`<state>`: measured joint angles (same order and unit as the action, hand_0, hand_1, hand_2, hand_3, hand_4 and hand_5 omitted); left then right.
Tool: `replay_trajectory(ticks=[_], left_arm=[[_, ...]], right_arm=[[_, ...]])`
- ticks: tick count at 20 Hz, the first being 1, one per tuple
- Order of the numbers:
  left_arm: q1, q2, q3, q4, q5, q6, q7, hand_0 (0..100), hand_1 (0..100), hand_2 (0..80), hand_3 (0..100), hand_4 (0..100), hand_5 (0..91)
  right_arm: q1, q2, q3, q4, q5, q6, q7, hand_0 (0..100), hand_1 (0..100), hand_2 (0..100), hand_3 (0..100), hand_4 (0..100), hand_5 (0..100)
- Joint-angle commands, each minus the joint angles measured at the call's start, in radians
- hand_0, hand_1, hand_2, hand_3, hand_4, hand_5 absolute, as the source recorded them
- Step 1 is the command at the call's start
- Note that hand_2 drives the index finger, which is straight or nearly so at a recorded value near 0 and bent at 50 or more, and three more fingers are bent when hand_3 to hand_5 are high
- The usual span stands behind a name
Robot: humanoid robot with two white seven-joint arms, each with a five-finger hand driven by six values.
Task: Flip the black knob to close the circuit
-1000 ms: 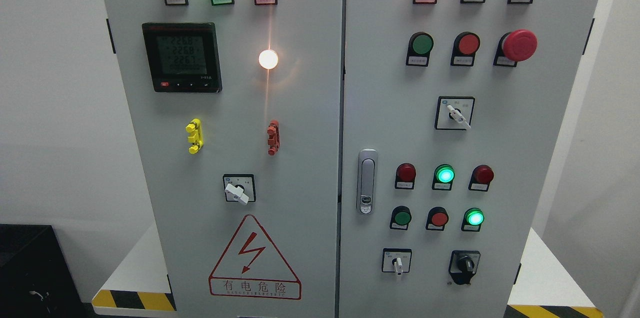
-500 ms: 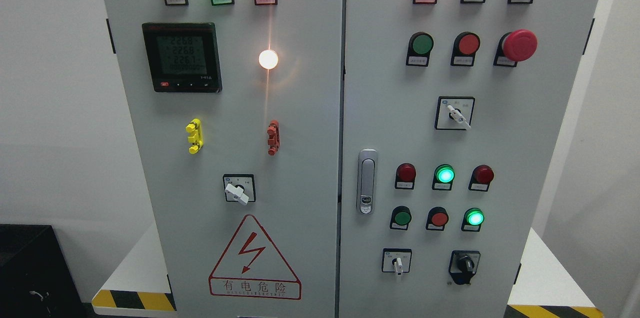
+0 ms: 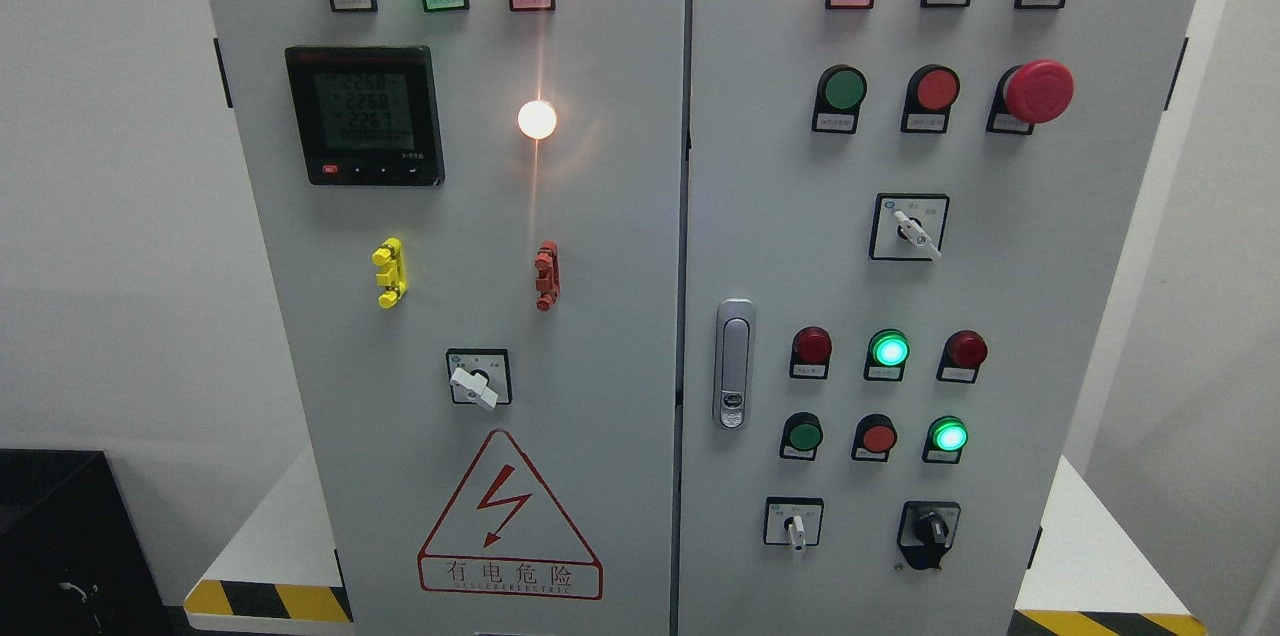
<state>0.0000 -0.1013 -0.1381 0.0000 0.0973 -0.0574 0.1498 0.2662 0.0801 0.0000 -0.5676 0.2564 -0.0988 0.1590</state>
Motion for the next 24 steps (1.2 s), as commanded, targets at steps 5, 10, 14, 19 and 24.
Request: replay_trajectory(ticks=[5, 10, 14, 19, 24], left_arm=[[0.023, 0.000, 0.000, -0.031, 0.001, 0.001, 0.001, 12, 56, 0.0, 0, 0, 0.0], [0.023, 0.000, 0.000, -0.031, 0.001, 0.001, 0.001, 12, 56, 0.0, 0, 0, 0.0], [0.023, 0.000, 0.000, -0.031, 0.001, 0.001, 0.001, 12, 56, 0.0, 0, 0, 0.0], [0.023, 0.000, 0.000, -0.031, -0.001, 0.001, 0.001, 12, 56, 0.0, 0, 0, 0.0], [0.021, 0.000, 0.000, -0.031, -0.001, 0.001, 0.001, 12, 56, 0.0, 0, 0, 0.0]], right_arm=[[0.005, 0.004, -0.023, -0.451, 0.242, 0.011, -0.045, 0, 0, 16, 17, 9, 0], [0.005, 0.004, -0.029, -0.610, 0.283, 0.056, -0.047, 0, 0, 25, 30, 25, 0], [0.005, 0.027, -0.064, -0.702, 0.372, 0.056, -0.067, 0, 0, 32, 44, 38, 21], [0.005, 0.029, -0.066, -0.813, 0.457, 0.056, -0.113, 0, 0, 44, 63, 51, 38], [0.004, 0.029, -0.066, -0.925, 0.544, 0.057, -0.113, 0, 0, 52, 70, 58, 47]])
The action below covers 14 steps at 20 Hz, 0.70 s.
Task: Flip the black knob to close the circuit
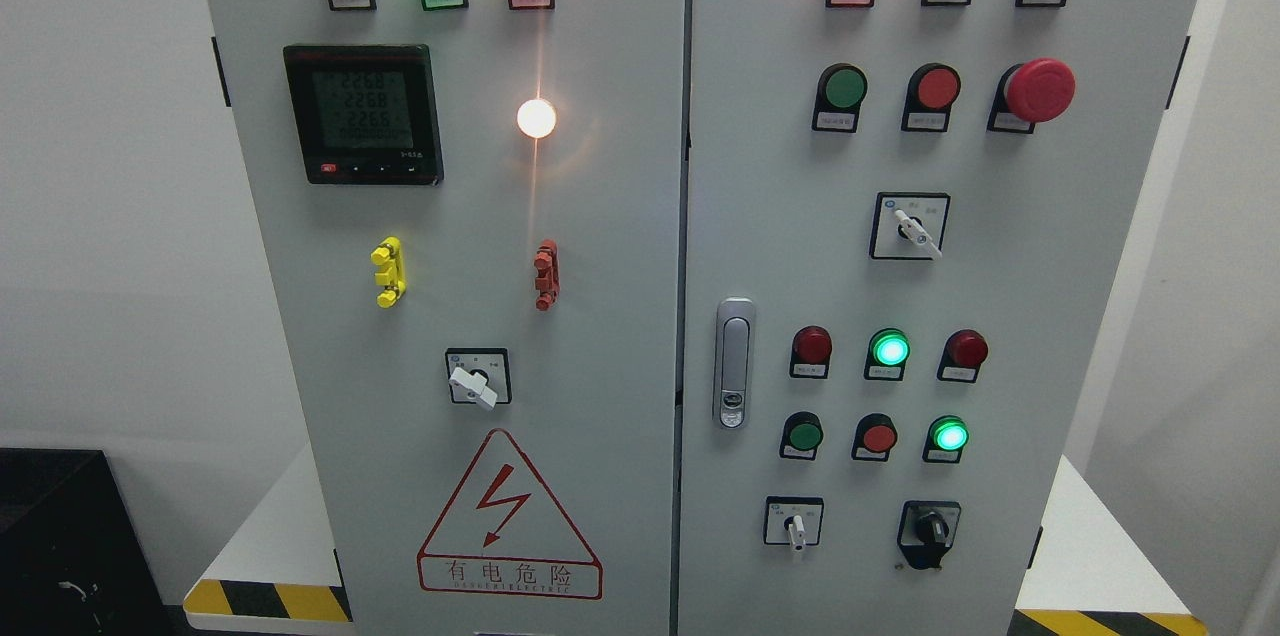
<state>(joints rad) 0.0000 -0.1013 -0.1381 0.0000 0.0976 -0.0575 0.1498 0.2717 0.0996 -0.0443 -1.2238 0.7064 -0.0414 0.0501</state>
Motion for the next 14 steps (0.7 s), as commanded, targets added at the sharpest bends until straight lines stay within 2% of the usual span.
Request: replay_trajectory(ticks=[1, 5, 9, 11, 14], left_arm=[[0.021, 0.000, 0.000, -0.031, 0.001, 0.001, 0.001, 12, 56, 0.0, 0, 0, 0.0], [0.023, 0.000, 0.000, -0.031, -0.001, 0.001, 0.001, 12, 56, 0.0, 0, 0, 0.0], [0.023, 0.000, 0.000, -0.031, 0.001, 0.001, 0.001, 12, 56, 0.0, 0, 0, 0.0], [0.021, 0.000, 0.000, -0.031, 0.001, 0.001, 0.001, 12, 56, 0.0, 0, 0, 0.0], [0.023, 0.000, 0.000, -0.031, 0.001, 0.001, 0.001, 12, 56, 0.0, 0, 0, 0.0]], right_arm=[[-0.003, 0.009, -0.022, -0.290, 0.114, 0.000, -0.004, 0, 0, 54, 72, 59, 49], [-0.012, 0.009, -0.022, -0.373, 0.198, 0.012, -0.009, 0, 0, 61, 77, 65, 58], [-0.048, 0.011, -0.019, -0.411, 0.275, 0.063, -0.035, 0, 0, 67, 83, 71, 67], [-0.068, 0.012, -0.019, -0.424, 0.311, 0.090, -0.048, 0, 0, 73, 90, 76, 76], [-0.098, 0.014, -0.016, -0.441, 0.346, 0.135, -0.052, 0, 0, 78, 94, 80, 83]])
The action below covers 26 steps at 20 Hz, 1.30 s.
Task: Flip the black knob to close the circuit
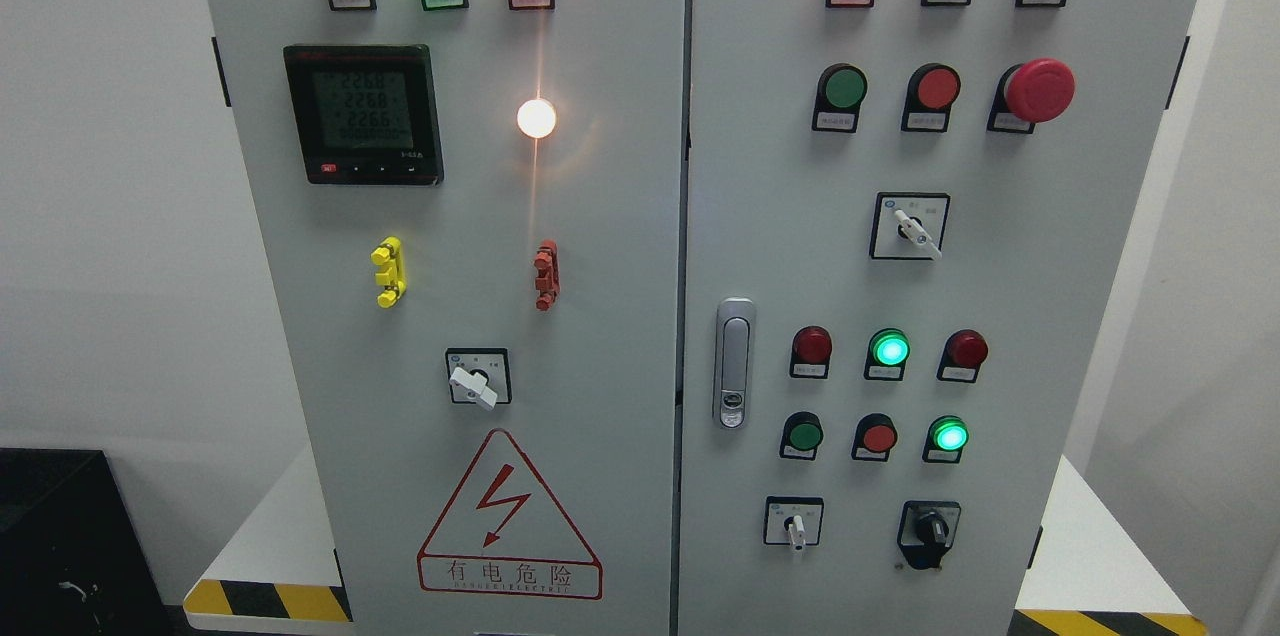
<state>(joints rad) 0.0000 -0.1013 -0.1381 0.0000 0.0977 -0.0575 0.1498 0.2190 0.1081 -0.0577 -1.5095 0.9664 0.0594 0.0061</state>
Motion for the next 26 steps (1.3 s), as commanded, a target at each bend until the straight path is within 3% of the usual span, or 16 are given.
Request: replay_trajectory(ticks=[1, 16, 26], left_arm=[[0.023, 0.000, 0.000, -0.031, 0.000, 0.001, 0.001, 12, 56, 0.0, 0, 0, 0.0], [0.023, 0.000, 0.000, -0.031, 0.000, 0.001, 0.001, 12, 56, 0.0, 0, 0, 0.0], [0.023, 0.000, 0.000, -0.031, -0.001, 0.001, 0.001, 12, 56, 0.0, 0, 0, 0.0]], right_arm=[[-0.055, 0.005, -0.005, -0.156, 0.103, 0.045, -0.011, 0, 0, 80, 96, 83, 85], [-0.223, 0.018, 0.001, -0.166, 0.230, 0.160, -0.021, 0, 0, 85, 100, 88, 91], [-0.316, 0.019, -0.007, -0.150, 0.310, 0.181, -0.011, 0, 0, 85, 100, 88, 92]])
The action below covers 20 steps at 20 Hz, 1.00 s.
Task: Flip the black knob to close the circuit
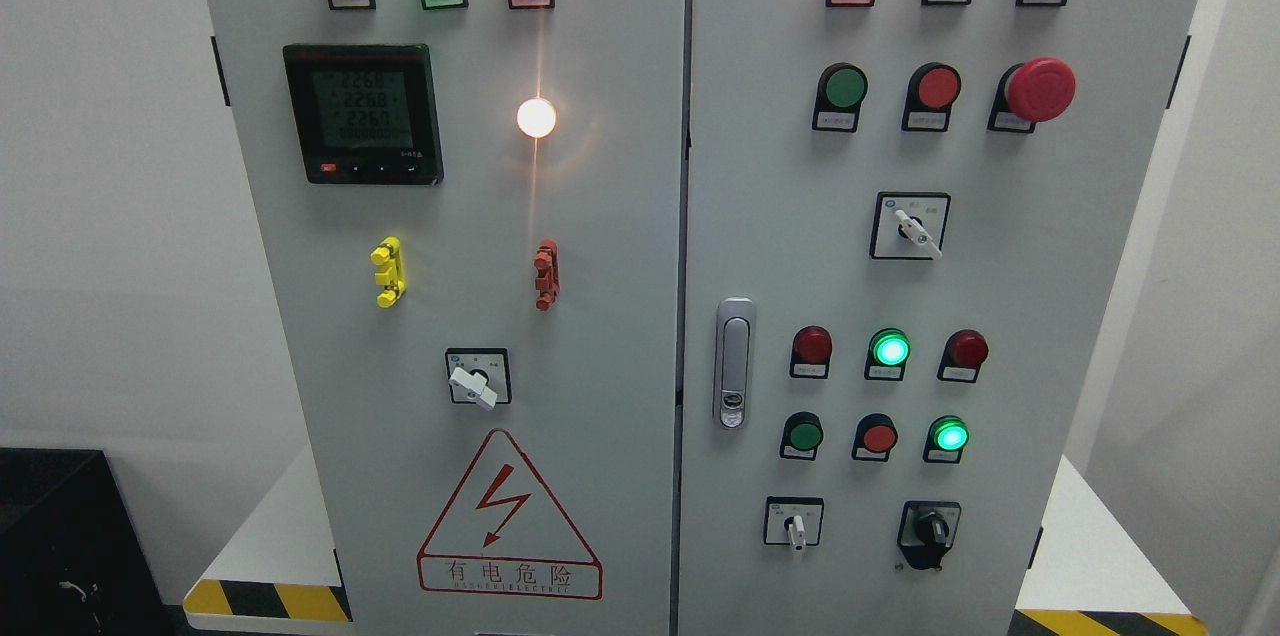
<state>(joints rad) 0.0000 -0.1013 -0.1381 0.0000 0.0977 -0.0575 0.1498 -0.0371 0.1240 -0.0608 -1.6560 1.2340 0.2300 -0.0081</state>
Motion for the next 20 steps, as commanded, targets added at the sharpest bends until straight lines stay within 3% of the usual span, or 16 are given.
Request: replay_trajectory(ticks=[1, 20], left_arm=[[0.023, 0.000, 0.000, -0.031, 0.000, 0.001, 0.001, 12, 56, 0.0, 0, 0, 0.0], [0.023, 0.000, 0.000, -0.029, -0.001, 0.001, 0.001, 12, 56, 0.0, 0, 0, 0.0]], right_arm=[[-0.067, 0.003, -0.004, -0.002, 0.044, 0.014, 0.005, 0, 0, 85, 100, 88, 92], [-0.167, 0.002, -0.062, 0.032, 0.076, 0.023, 0.028, 0, 0, 85, 100, 88, 92]])
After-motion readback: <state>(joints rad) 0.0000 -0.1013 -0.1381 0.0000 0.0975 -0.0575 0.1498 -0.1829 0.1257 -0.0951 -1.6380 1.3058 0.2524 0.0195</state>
